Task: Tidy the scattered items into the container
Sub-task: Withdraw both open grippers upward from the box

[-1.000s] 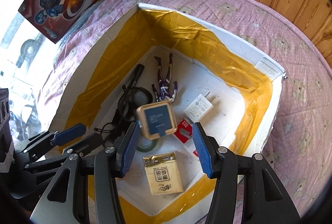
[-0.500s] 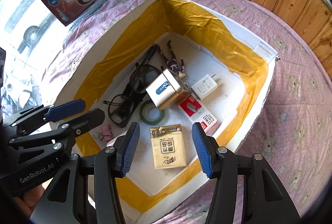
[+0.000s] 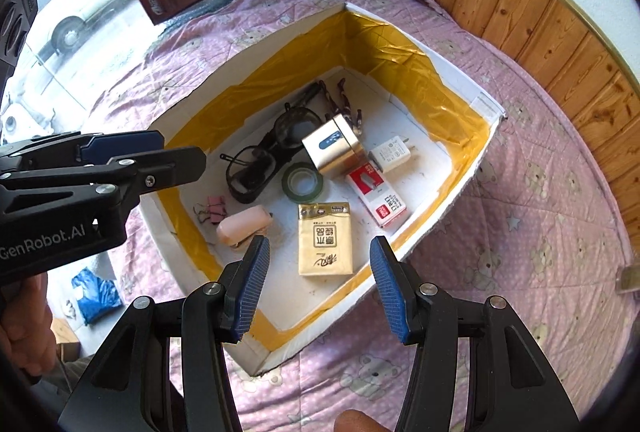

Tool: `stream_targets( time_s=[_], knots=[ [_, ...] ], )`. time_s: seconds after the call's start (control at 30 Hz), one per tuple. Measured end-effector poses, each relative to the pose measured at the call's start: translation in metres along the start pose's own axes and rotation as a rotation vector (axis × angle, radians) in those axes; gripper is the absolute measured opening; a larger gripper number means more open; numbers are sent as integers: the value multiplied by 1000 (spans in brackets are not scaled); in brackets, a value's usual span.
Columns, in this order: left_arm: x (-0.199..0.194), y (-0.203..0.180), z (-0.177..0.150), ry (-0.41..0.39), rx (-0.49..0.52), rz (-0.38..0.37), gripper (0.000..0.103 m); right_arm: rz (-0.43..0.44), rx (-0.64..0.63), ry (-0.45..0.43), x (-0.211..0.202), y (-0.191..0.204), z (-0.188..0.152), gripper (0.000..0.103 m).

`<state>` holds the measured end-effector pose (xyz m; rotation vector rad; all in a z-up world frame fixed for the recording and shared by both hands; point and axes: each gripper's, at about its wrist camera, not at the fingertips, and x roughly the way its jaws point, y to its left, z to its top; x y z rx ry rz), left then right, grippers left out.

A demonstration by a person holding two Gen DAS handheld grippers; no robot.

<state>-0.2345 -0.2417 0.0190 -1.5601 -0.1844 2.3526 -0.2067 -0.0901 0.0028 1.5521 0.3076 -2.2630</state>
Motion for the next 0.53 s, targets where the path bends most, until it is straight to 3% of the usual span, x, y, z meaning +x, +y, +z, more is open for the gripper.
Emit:
stream_targets(
  time_s=[0.23,0.53],
  knots=[
    [-22,-2,-10,-25,-6,-19,48,10,72,37,-10,-2,-14,56],
    [-46,-4,-16,-59,-6,-31,49,51,55,-38,-41,12,-10,56]
  ],
)
